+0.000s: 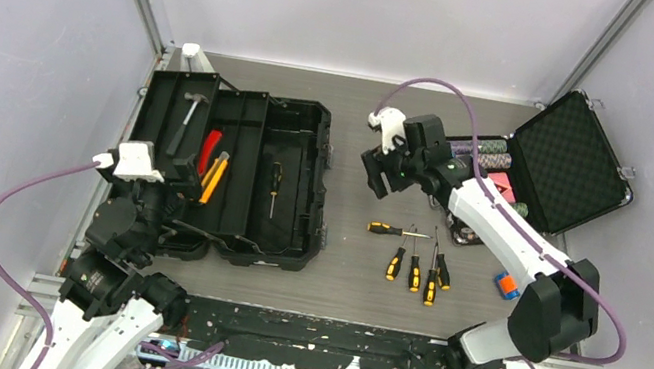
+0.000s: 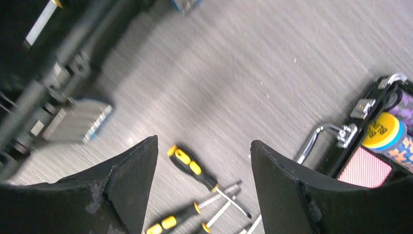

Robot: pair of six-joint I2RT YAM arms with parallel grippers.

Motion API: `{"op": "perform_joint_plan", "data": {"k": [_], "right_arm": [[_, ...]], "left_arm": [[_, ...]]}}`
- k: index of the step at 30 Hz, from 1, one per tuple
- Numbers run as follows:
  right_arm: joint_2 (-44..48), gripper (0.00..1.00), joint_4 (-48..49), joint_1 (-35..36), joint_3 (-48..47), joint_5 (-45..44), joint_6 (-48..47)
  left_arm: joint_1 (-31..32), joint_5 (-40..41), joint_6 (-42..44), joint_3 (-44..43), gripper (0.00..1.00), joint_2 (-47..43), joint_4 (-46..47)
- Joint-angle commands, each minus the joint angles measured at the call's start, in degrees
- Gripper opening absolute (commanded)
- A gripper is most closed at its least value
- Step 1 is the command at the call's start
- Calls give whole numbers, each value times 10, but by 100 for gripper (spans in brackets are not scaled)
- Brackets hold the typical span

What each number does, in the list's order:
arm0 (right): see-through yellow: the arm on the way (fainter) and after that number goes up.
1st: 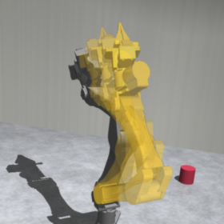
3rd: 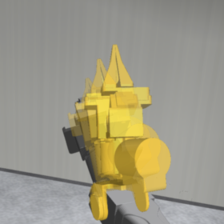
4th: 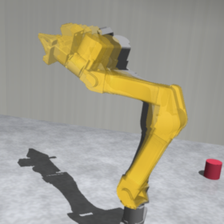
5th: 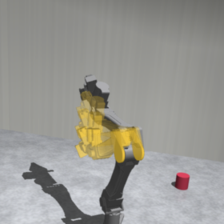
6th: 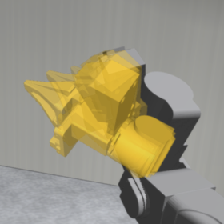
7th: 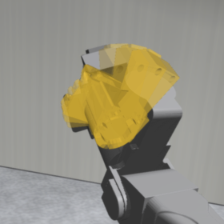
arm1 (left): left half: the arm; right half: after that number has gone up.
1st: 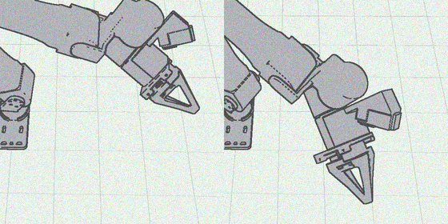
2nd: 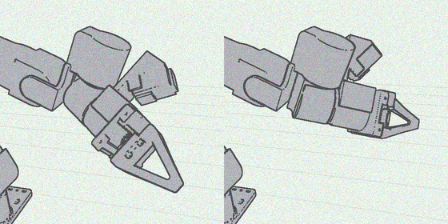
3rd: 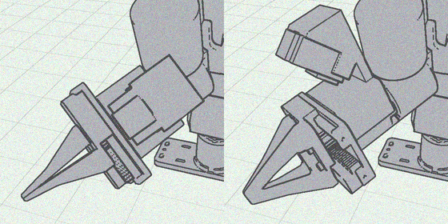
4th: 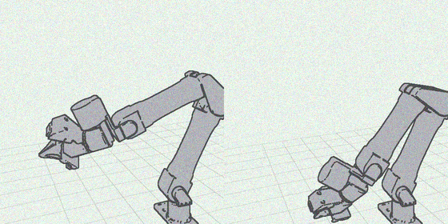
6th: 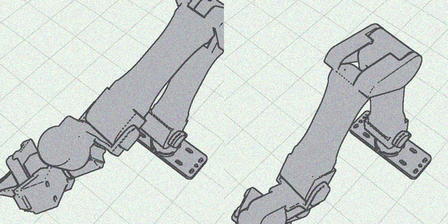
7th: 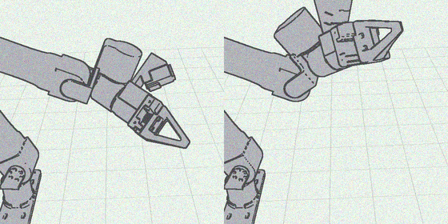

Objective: Pack the tool kit

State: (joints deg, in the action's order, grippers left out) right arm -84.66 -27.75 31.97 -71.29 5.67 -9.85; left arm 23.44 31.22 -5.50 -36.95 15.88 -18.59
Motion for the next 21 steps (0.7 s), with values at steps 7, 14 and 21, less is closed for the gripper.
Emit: {"op": "perform_joint_plan", "data": {"k": [7, 14, 21], "right_arm": [[-55, 73, -137, 2, 22, 17, -243], [-139, 71, -171, 4, 21, -2, -279], [-178, 70, -164, 16, 32, 8, -298]], "left_arm": [[-4, -6, 2, 4, 100, 1, 32], [-4, -9, 2, 4, 99, 4, 33], [-4, -8, 3, 5, 99, 6, 34]]}}
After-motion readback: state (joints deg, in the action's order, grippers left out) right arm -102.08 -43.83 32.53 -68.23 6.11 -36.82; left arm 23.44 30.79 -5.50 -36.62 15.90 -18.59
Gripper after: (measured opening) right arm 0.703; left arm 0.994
